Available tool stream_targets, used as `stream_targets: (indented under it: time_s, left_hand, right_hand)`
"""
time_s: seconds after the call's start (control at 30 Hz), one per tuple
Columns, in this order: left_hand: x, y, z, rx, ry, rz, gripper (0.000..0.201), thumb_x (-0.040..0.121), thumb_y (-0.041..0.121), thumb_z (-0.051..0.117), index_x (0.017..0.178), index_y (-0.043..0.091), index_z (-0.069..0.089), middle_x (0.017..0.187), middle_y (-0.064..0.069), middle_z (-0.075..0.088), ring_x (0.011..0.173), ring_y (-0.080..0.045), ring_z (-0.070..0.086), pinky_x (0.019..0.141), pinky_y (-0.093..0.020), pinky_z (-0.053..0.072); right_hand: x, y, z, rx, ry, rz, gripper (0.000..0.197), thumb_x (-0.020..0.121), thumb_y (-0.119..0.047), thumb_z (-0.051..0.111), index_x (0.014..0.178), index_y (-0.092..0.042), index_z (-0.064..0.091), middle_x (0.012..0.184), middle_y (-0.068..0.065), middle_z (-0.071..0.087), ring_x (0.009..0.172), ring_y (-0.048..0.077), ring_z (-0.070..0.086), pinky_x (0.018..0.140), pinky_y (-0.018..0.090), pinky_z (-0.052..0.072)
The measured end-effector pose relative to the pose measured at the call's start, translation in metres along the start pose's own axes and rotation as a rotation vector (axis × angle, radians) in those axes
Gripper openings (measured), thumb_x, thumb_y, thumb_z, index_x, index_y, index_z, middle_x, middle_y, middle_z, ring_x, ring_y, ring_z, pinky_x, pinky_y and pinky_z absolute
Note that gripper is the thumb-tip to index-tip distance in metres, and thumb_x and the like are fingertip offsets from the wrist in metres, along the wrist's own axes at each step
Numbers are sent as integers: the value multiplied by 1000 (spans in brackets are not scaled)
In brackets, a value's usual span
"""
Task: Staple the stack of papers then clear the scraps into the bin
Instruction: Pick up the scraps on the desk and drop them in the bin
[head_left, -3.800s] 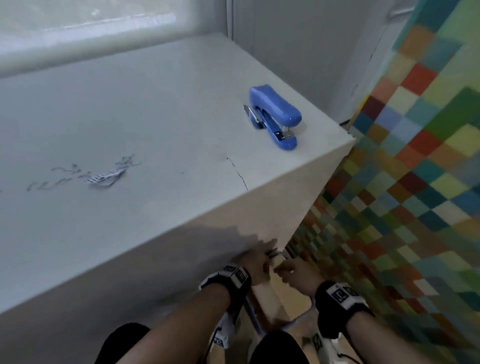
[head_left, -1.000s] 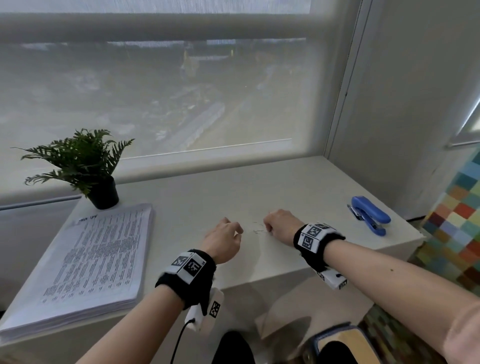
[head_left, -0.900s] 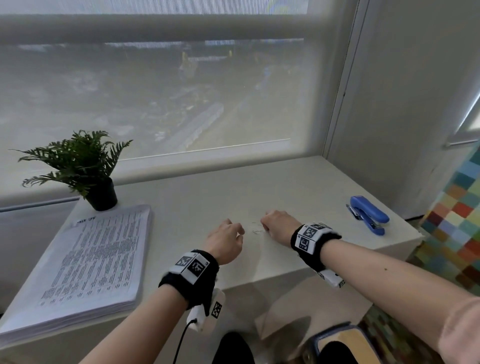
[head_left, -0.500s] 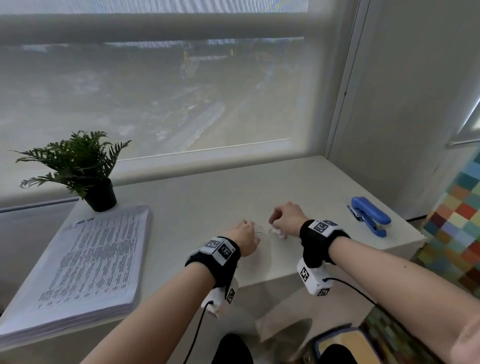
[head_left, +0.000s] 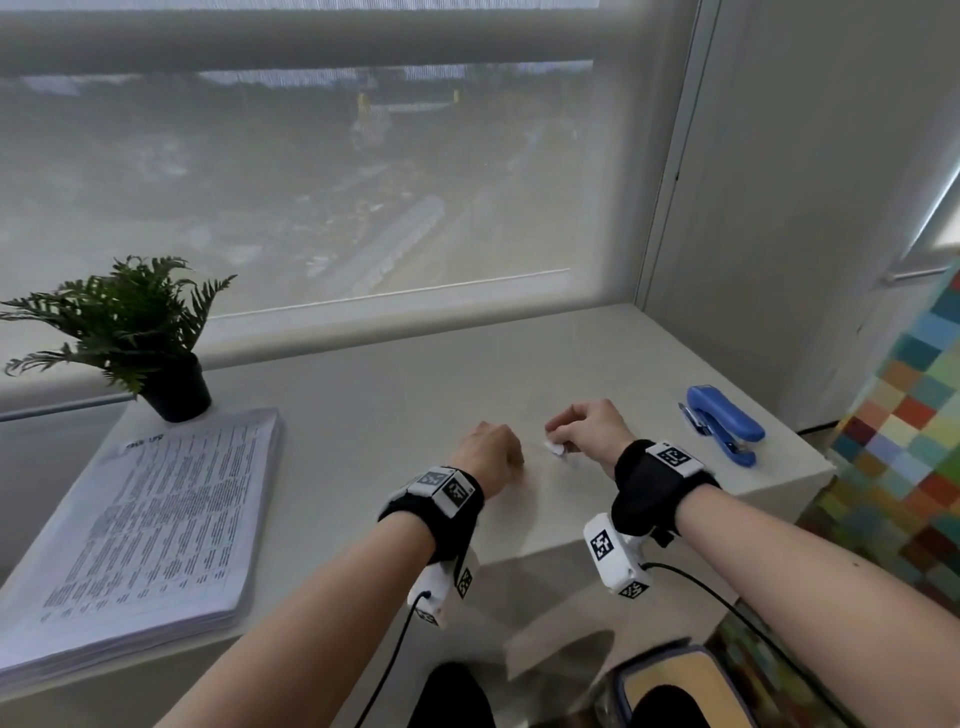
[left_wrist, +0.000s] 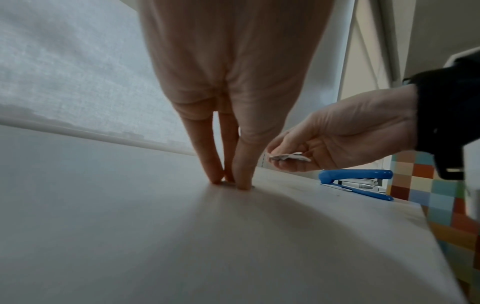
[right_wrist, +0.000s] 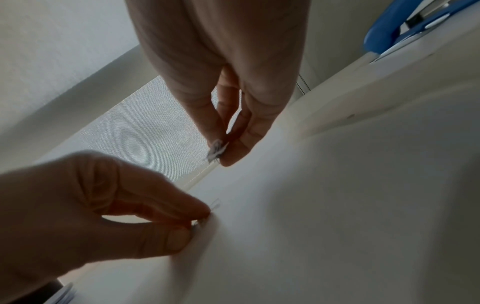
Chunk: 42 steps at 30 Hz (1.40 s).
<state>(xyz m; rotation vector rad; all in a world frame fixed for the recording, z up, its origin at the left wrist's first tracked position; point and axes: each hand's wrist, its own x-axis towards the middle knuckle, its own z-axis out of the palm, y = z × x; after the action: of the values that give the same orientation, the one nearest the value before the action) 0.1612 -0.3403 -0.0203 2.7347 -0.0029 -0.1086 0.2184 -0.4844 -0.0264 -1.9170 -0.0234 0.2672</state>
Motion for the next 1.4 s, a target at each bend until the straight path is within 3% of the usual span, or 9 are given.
stream_targets:
  time_s: [0.33, 0.57, 0.73, 0.97, 1.03, 1.1, 1.2, 1.33, 1.4]
  left_hand:
    - [7, -5, 3, -24, 35, 17, 17, 80, 6, 62, 93, 10, 73, 104, -11, 72, 98, -28, 67, 79, -25, 50]
    - [10, -3, 8, 83, -1, 76, 24, 85, 5, 51, 106, 8, 62, 113, -14, 62, 106, -34, 60, 85, -33, 48]
    - [12, 0, 8, 239, -33, 171, 32, 87, -1, 41, 115, 3, 56, 121, -20, 57, 111, -37, 57, 88, -39, 45]
    - [20, -10, 0, 121, -35, 93, 31, 86, -1, 46, 108, 6, 67, 120, -13, 64, 114, -30, 58, 91, -31, 45]
    - [24, -18, -4, -46, 9, 17, 29, 84, -1, 48, 102, 5, 70, 115, -12, 69, 106, -26, 64, 90, -30, 49]
    - [28, -24, -7, -248, 50, -42, 26, 83, -4, 50, 98, 2, 70, 105, -15, 72, 76, -11, 73, 74, -24, 56]
    - [29, -25, -12, -464, 107, -114, 21, 83, -2, 53, 79, 12, 68, 80, -5, 67, 34, 10, 55, 52, -5, 48]
    - [28, -12, -16, -738, 158, -141, 31, 83, -6, 54, 66, 18, 61, 68, 1, 61, 34, 7, 56, 58, -12, 54]
    - [26, -2, -16, -841, 162, -125, 24, 84, -9, 53, 73, 9, 64, 69, 0, 59, 36, 6, 58, 55, -9, 54]
  right_hand:
    - [-6, 2, 3, 161, -23, 20, 26, 75, 17, 59, 62, -5, 60, 61, 11, 58, 49, 17, 56, 58, 25, 52]
    - [-8, 4, 2, 203, -35, 46, 24, 75, 18, 58, 63, -4, 59, 62, 13, 57, 35, 9, 55, 54, 24, 49]
    - [-12, 6, 0, 228, -21, 61, 25, 75, 17, 60, 64, -5, 59, 65, 13, 57, 56, 22, 55, 56, 25, 49]
    - [-19, 6, -2, 304, -47, 112, 24, 78, 18, 56, 67, -3, 57, 65, 13, 56, 52, 20, 53, 47, 20, 47]
    - [-20, 6, -3, 353, -51, 118, 24, 79, 20, 55, 67, -1, 55, 65, 14, 55, 45, 17, 54, 44, 19, 47]
    - [-20, 4, -3, 423, -36, 120, 24, 79, 21, 53, 68, 0, 55, 65, 14, 54, 40, 14, 55, 41, 18, 47]
    - [-21, 4, 0, 486, -16, 131, 25, 79, 21, 54, 67, 0, 56, 63, 14, 55, 37, 12, 57, 40, 18, 49]
    - [-27, 7, 1, 563, -8, 158, 23, 79, 21, 54, 68, 1, 56, 44, 7, 59, 34, 13, 57, 44, 20, 51]
    - [-30, 7, -4, 630, 3, 151, 23, 79, 21, 53, 68, 2, 56, 54, 12, 57, 40, 17, 57, 54, 23, 52]
